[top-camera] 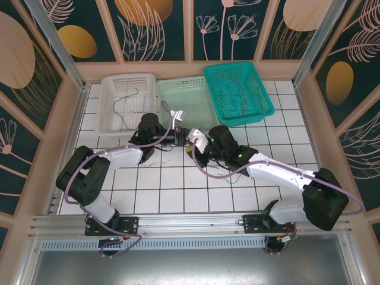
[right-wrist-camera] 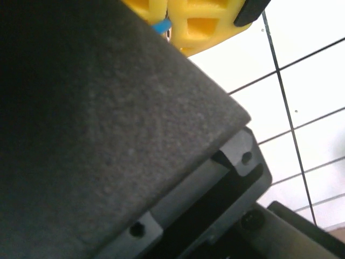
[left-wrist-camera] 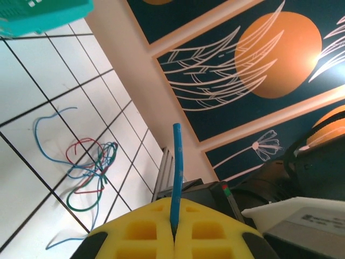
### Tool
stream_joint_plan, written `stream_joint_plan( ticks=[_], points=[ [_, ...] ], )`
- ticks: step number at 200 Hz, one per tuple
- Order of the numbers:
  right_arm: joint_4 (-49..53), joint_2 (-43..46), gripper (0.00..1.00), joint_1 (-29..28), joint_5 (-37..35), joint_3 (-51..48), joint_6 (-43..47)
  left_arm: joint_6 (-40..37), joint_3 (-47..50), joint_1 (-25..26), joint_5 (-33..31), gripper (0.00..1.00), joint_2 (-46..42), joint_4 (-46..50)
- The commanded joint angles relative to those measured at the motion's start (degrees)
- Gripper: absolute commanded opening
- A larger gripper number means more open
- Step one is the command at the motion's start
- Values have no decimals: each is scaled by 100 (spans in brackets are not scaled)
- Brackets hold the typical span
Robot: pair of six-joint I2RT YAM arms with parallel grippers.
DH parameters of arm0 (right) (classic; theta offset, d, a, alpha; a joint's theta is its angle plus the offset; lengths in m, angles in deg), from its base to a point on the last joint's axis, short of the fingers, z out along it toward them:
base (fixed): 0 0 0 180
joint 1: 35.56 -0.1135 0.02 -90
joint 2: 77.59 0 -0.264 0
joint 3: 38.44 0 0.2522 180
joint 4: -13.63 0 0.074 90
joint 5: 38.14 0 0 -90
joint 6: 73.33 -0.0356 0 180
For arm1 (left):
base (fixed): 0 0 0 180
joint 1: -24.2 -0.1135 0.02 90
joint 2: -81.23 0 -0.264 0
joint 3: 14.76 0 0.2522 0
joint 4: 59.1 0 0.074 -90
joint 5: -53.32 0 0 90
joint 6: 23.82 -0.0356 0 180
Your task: Untangle the cables
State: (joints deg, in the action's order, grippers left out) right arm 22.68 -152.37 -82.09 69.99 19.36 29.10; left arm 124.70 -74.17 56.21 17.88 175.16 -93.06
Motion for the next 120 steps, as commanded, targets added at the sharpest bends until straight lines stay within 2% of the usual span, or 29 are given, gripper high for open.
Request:
stream_joint_plan(
  ticks=[1,49,80,117,120],
  points=[
    [-426,-87,0,116,846,-188,-757,-261,-161,15,-654,0,-86,-176],
    [-1024,-398,0,639,1800,-284,-2078,-1195,-226,16,-2276,0,-648,770],
    [-1582,-630,0,914,2530,-231,-2900,-1484,105,11,-3143,0,-1068,616],
    [-1166,-936,0,926,2690,238,-2858,-1763,265,16,-3527,0,-1231,817],
    [-1064,-957,0,930,2661,288,-2825,-1769,248,16,-3550,4,-1218,868]
  ],
)
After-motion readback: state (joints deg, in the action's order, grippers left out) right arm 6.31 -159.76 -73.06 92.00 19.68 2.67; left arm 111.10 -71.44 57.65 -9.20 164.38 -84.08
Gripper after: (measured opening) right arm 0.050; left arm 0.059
